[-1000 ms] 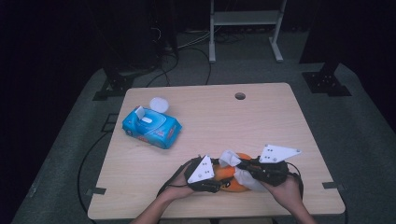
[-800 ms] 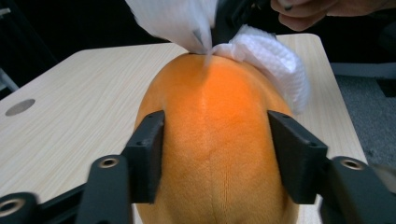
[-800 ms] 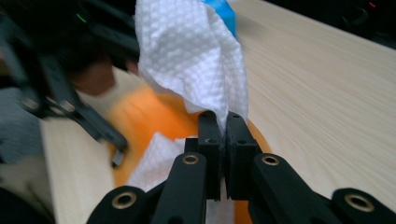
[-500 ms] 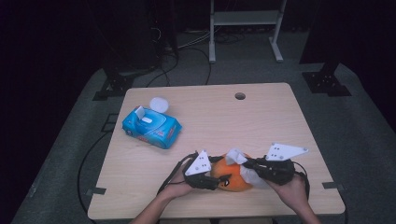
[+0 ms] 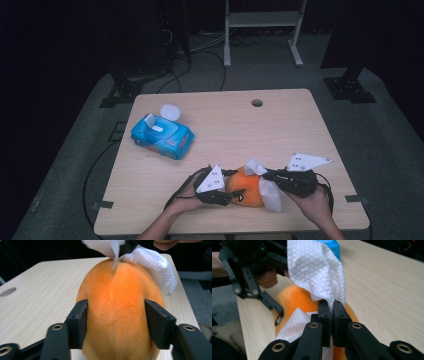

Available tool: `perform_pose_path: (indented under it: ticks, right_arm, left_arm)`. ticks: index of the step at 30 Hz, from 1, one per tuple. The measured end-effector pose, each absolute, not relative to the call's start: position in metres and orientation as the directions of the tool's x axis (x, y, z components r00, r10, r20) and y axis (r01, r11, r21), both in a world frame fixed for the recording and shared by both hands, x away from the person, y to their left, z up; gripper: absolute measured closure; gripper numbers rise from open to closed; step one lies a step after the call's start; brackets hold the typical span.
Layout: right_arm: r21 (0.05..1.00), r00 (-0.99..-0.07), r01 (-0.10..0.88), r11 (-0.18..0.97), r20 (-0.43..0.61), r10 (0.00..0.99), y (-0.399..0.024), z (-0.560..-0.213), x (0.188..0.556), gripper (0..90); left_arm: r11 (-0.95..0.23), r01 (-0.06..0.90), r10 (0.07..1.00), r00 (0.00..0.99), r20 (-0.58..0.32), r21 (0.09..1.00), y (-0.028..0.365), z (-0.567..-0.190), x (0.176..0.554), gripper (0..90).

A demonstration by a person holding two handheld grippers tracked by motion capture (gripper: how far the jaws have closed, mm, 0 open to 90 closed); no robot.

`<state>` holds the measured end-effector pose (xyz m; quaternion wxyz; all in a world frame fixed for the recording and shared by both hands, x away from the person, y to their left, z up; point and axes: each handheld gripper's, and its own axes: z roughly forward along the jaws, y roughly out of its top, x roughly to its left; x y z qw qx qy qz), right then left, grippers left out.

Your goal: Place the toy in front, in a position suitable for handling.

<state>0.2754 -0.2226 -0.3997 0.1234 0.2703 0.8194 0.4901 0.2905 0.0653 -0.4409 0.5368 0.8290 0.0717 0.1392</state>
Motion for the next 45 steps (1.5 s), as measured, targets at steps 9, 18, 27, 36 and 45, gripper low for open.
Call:
perform_pose_path:
  ticks: [9, 18, 27, 36, 45]
  right_arm:
    - [0.870, -0.868, 0.268, 0.414, 0.031, 0.496, -0.196, -0.401, 0.268, 86.1]
    - [0.898, -0.841, 0.206, 0.389, -0.041, 0.540, -0.193, -0.387, 0.268, 86.2]
    - [0.878, -0.822, 0.335, 0.341, 0.095, 0.561, -0.223, -0.408, 0.286, 86.2]
    - [0.895, -0.814, 0.295, 0.333, 0.053, 0.579, -0.222, -0.395, 0.279, 86.1]
    - [0.866, -0.788, 0.359, 0.348, 0.081, 0.611, -0.237, -0.403, 0.286, 86.2]
  left_arm:
    - [-0.417, 0.007, 0.278, 0.953, 0.121, 0.909, 0.053, -0.436, 0.289, 21.5]
    - [-0.393, -0.097, 0.373, 0.892, 0.255, 0.914, 0.049, -0.433, 0.281, 49.3]
    - [-0.384, -0.064, 0.359, 0.909, 0.212, 0.921, 0.060, -0.439, 0.286, 45.3]
    - [-0.381, -0.068, 0.344, 0.915, 0.210, 0.922, 0.055, -0.439, 0.284, 43.4]
    - [-0.378, -0.065, 0.336, 0.920, 0.202, 0.923, 0.058, -0.441, 0.285, 43.4]
